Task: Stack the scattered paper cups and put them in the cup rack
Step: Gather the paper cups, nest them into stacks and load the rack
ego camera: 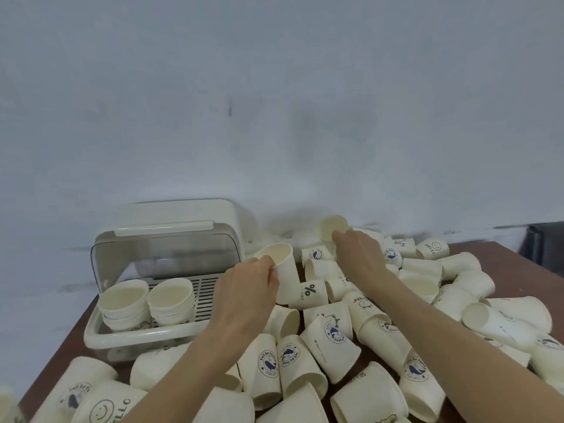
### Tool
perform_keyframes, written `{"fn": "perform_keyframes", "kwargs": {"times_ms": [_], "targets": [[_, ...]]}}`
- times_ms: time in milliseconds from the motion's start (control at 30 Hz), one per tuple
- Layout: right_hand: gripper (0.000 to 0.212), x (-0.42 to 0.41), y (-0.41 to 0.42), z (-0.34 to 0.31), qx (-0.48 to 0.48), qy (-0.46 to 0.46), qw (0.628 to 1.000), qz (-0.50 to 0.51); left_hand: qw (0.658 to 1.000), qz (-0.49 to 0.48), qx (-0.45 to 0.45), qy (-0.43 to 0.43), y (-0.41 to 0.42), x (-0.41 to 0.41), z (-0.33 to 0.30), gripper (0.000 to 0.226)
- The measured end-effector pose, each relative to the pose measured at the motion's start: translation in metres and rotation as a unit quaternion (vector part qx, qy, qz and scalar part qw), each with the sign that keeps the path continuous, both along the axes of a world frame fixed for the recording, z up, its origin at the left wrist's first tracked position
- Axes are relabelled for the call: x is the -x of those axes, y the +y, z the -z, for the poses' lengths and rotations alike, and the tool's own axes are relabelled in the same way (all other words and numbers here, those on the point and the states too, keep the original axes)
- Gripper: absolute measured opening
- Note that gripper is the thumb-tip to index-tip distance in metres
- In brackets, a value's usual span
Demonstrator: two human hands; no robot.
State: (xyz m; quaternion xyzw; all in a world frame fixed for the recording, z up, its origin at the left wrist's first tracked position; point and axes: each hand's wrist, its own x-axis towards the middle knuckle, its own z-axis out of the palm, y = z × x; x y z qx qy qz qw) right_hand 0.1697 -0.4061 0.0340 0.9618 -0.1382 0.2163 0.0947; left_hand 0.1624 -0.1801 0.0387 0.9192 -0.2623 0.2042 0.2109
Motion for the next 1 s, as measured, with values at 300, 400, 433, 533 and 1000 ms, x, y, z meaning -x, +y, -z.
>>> {"fn": "perform_keyframes", "kwargs": {"times_ms": [300, 400, 433, 533, 1000], "targets": [[0.016, 0.062, 0.076, -0.007, 0.005, -0.047, 0.996, -0.078, 0.999, -0.039, 0.012, -0.001, 0.040, 0.033, -0.020, 0.024], [0.028, 0.081, 0.100, -0.017, -0.011, -0.069, 0.991, -0.115, 0.998, -0.050, 0.026, -0.001, 0.059, 0.045, -0.023, 0.022], [0.029, 0.085, 0.105, -0.018, -0.018, -0.078, 0.988, -0.129, 0.998, -0.054, 0.031, -0.004, 0.065, 0.049, -0.024, 0.022], [0.013, 0.097, 0.121, -0.015, -0.051, -0.074, 0.983, -0.161, 0.997, -0.061, 0.036, -0.011, 0.082, 0.060, -0.025, 0.021], [0.028, 0.105, 0.182, -0.010, -0.128, -0.039, 0.969, -0.209, 0.992, -0.113, 0.047, 0.031, 0.140, 0.076, -0.018, 0.023]]}}
